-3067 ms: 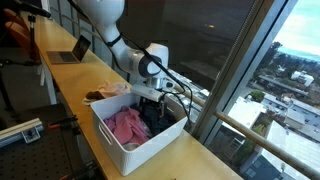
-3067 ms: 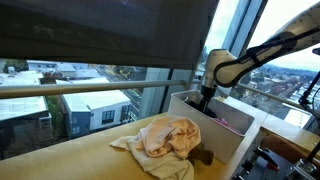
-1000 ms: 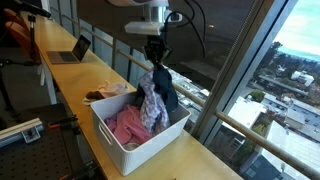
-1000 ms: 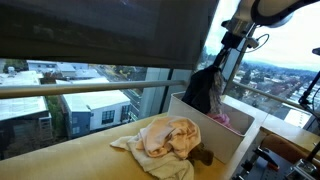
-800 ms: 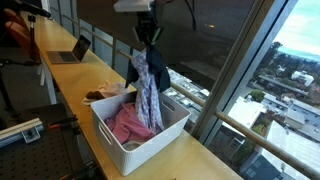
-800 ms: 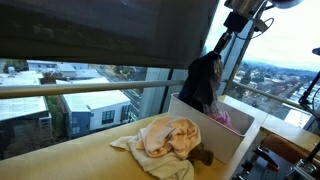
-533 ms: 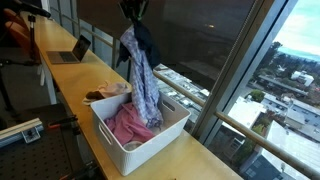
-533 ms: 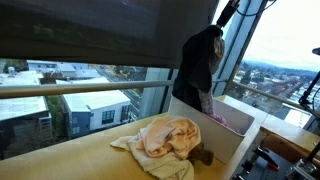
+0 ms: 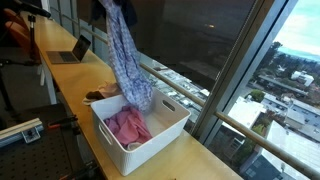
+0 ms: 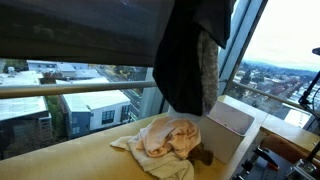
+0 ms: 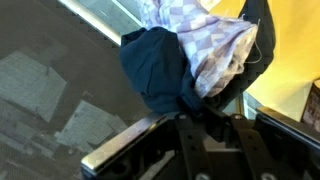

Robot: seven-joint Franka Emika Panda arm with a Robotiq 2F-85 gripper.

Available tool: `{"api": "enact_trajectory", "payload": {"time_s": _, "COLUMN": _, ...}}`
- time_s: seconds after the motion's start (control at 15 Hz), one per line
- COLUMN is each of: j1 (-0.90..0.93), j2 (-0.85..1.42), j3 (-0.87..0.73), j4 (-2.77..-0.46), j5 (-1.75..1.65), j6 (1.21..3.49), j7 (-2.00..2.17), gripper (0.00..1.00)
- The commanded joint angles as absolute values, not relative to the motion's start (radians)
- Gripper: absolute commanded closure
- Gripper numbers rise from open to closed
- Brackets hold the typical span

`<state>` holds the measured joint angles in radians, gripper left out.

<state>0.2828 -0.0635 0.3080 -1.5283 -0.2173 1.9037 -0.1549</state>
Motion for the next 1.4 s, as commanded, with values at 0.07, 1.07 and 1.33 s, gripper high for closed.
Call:
{"api": "enact_trajectory", "payload": {"time_s": 0.07, "j1": 0.35, "j2": 0.051, "j3": 0.384, "j4": -1.285, "j5": -0.297, "j6": 1.774, "j7": -0.117, "gripper": 0.96}}
{"api": "enact_trajectory", "payload": {"time_s": 1.07, "j1": 0.302, "j2": 0.186, "j3": 0.342, "j4": -1.328, "j5": -0.261, "j6": 1.773, "j7": -0.148, "gripper": 0.96}}
{"api": "enact_trajectory", "payload": {"time_s": 1.33, "j1": 0.265, "j2": 0.181, "j3": 0.34, "j4": -1.368, "j5": -0.252, "j6": 1.775, "j7": -0.139, "gripper": 0.53}}
